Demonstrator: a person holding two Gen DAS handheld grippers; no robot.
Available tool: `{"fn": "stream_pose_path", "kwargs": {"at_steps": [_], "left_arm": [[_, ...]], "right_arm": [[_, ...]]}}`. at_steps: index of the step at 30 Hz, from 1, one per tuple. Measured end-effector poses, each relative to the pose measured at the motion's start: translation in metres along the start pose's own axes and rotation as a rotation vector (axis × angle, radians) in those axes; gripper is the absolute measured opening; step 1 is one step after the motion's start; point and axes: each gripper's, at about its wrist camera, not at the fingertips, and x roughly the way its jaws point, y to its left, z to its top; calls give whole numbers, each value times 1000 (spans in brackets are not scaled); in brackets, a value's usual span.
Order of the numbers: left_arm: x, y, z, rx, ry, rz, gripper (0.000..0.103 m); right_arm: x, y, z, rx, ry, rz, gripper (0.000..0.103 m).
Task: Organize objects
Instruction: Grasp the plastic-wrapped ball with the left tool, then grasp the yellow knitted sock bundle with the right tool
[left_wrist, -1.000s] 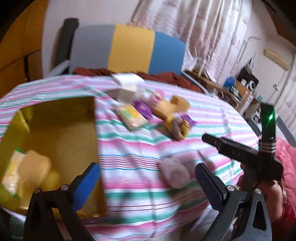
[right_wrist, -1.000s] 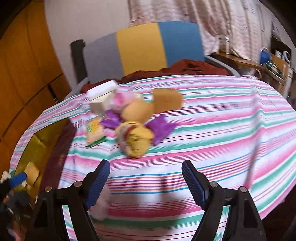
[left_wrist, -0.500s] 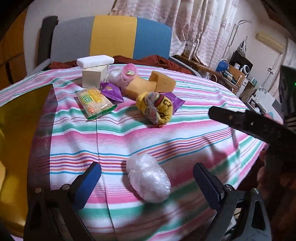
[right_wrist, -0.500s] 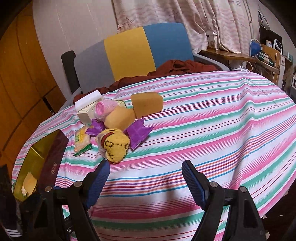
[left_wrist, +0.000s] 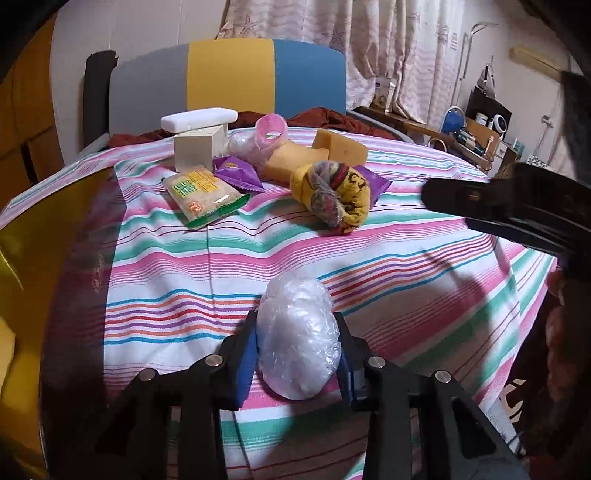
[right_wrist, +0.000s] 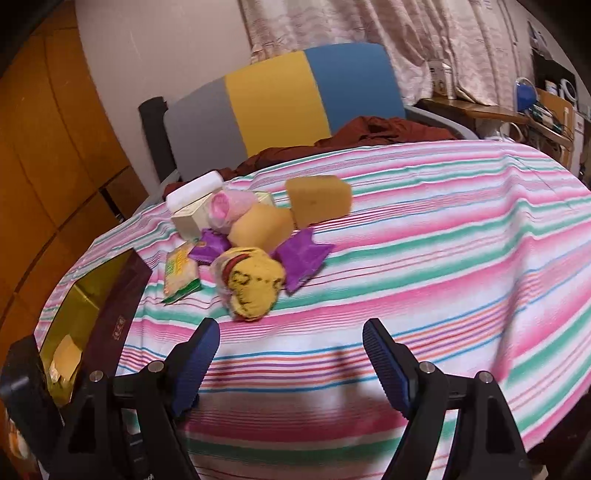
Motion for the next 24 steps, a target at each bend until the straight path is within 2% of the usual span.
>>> {"fn": "stream_pose_path", "kwargs": {"at_steps": [6,15,21,24], "left_arm": [[-20,6,-2,-59,-8,-51,36],[-75,18,5,-72,-114,-73,36],[-94,41,8,-128,-145,-59,37],[-100,52,8,-155,-157,-53,37]], "right_arm": [[16,25,15,-82,-41,25,81],[57,51,25,-199,-31,-5,80],[78,57,18,-236,-4,-81,72],[85,52,17,-219,11,-100,62]]}}
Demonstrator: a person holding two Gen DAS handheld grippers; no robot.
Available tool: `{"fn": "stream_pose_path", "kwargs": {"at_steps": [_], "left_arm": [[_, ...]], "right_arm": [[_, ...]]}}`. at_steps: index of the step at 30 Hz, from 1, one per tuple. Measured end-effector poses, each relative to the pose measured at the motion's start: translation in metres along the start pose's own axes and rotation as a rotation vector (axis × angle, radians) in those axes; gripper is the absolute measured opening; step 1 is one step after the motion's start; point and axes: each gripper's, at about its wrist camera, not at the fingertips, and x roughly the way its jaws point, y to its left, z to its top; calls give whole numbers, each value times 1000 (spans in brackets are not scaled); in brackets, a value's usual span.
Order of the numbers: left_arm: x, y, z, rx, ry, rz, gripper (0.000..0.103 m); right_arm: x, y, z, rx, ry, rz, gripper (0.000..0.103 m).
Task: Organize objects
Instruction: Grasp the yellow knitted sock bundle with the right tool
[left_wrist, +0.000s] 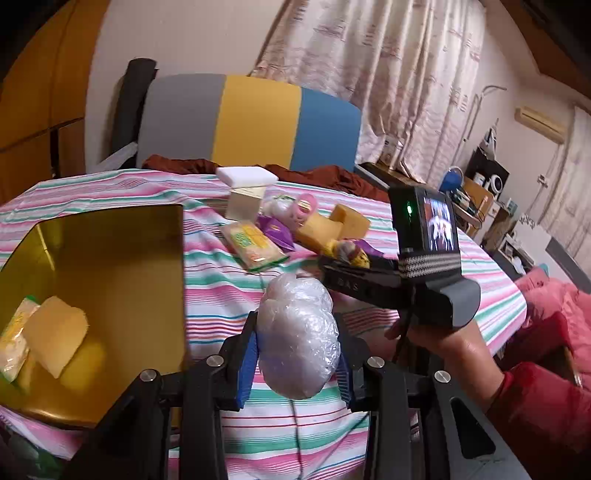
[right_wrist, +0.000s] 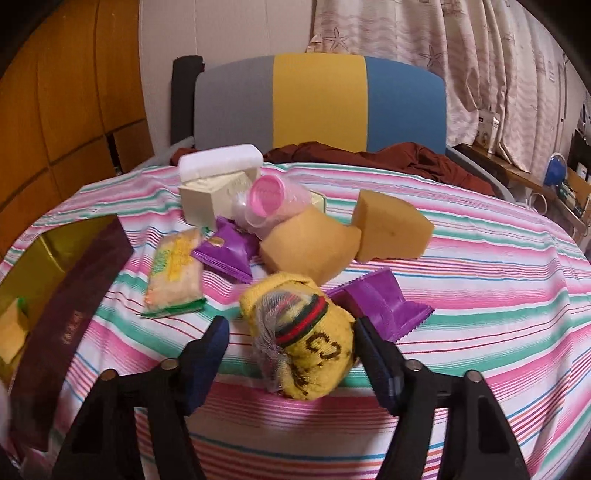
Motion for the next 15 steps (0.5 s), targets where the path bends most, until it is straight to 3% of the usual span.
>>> {"fn": "stream_pose_path", "kwargs": {"at_steps": [4,15], "left_arm": [[-5,13,-1,-30,-4,19,37],[-11,26,-3,-61,-9,28,37]], "right_arm": [[6,-13,-5,91,11,11,48],[-8,-10,-11,99,-70,-16,39]]}}
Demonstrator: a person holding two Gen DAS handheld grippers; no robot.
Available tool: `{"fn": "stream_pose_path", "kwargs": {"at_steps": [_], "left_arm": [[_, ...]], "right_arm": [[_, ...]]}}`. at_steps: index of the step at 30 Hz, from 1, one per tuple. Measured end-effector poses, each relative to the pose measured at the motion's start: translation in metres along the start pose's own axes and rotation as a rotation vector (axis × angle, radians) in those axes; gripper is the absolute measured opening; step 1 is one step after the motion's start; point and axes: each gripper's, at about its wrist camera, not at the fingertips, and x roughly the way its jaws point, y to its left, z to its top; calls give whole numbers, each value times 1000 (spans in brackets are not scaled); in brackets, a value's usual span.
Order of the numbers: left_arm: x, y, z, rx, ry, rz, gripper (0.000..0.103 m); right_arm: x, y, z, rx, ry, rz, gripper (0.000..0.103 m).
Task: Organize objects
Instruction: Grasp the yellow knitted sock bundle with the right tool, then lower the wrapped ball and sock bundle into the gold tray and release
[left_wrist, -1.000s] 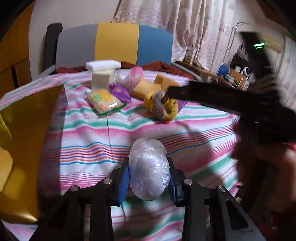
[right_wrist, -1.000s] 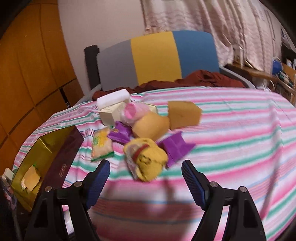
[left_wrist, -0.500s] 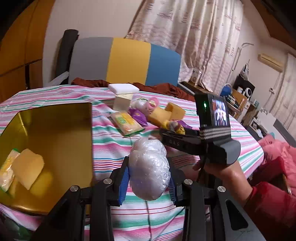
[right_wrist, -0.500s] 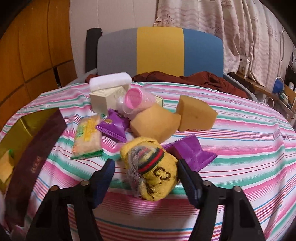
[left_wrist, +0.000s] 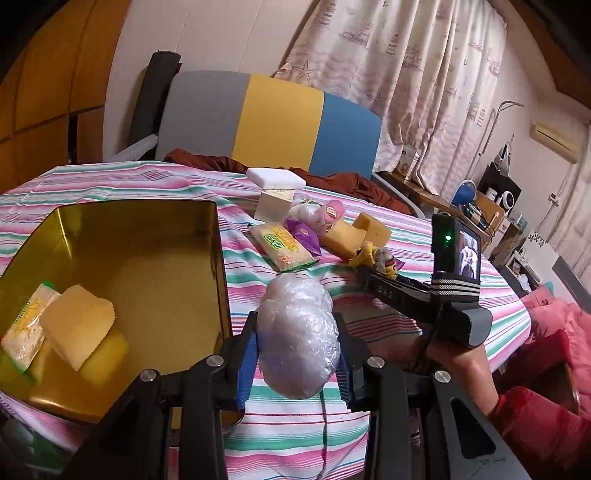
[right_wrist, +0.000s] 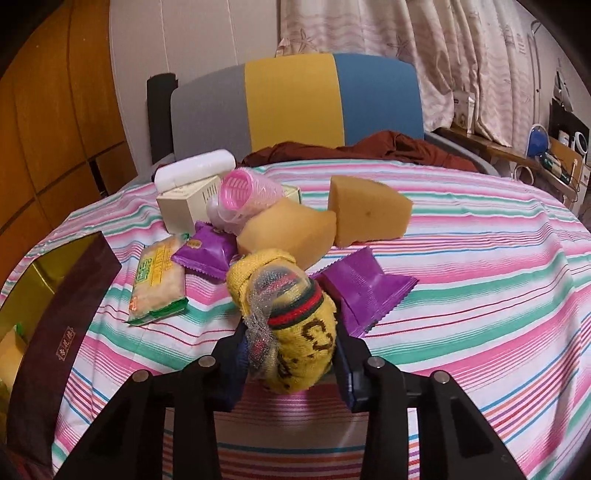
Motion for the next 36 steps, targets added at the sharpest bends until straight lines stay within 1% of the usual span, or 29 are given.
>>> {"fn": "stream_pose_path", "kwargs": {"at_steps": [6,11,15,19,21,24,26,31,36], "left_arm": [[-4,17,2,-40,-13,28,37],[-11,42,4,-92,-27,69,37],[-12,61,5,-134,-21,110,37],[-9,77,2,-153,11,140,37],[-7,83,-1,-158,27,158,37],[-5,89,-3,-158,39,182,37],[-3,91,-5,-147,52,198,37],[7,97,-11,-141,106,208,37],[7,96,-14,-114,108,223,37]], "right_arm": [[-6,5,-4,2,-26,15,39],[-7,8,-8,13,-28,31,39],[-10,12,-11,3,-37,34,39],[-11,16,-13,14,-30,44,39],[-13,18,-13,43,-19,58,39],[-19,25,-15,79,-12,105,39],[-24,33,-14,76,-18,130,39],[-36,50,-13,69,-25,179,39],[-46,60,-11,71,-34,209,39]]}}
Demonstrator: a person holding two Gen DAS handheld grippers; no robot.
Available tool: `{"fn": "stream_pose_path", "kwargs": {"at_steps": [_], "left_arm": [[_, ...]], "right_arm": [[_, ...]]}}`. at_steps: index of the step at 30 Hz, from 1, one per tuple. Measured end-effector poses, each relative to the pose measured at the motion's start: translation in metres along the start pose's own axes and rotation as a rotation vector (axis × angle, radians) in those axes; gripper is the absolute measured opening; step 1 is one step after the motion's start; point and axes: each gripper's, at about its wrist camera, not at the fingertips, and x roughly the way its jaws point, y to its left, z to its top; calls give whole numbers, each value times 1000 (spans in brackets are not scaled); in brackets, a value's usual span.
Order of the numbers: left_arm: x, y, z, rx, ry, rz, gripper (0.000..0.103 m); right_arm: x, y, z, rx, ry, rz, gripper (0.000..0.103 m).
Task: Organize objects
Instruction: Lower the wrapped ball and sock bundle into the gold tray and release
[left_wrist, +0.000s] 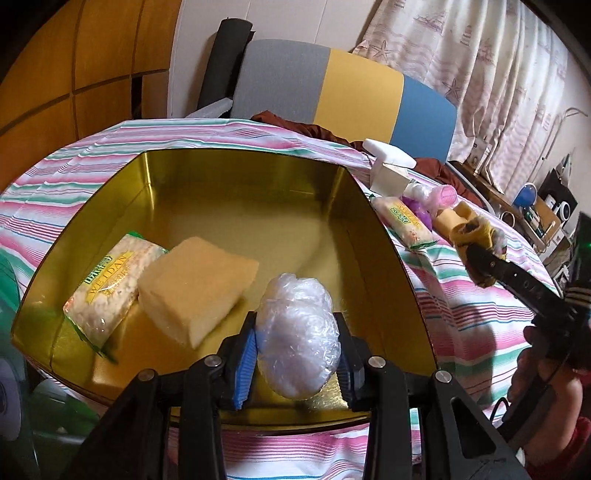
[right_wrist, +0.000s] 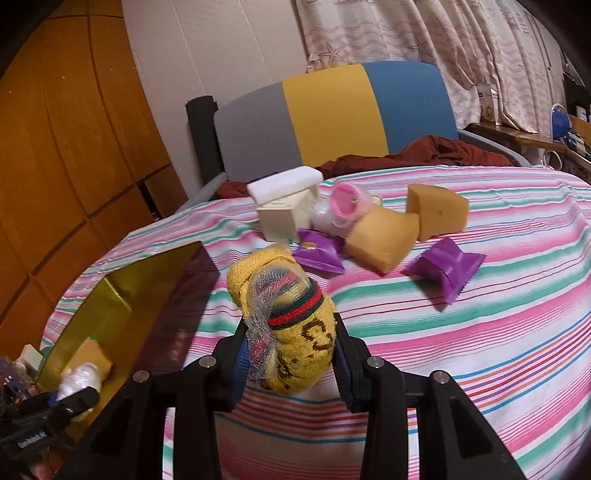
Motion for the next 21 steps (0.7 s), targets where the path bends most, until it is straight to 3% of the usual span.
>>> {"fn": "stream_pose_path", "kwargs": {"at_steps": [5,10,13,16,21], "left_arm": [[0,3,0,8,-3,29,45],[-9,9,1,-41,-38,37,82],[-15,16,1,-99,-50,18,89],[-26,22,0,-130,-90,79,101],[-39,35,-1,-185,-146,110,103]], "right_arm": [[-4,3,0,7,1,7,39],[-6,4,-2,25,12,15,39],[-7,8,-2,40,29,48,39],[-10,20,-2,27,40,92,39],[-14,54,-5,-24,67,178,39]]}}
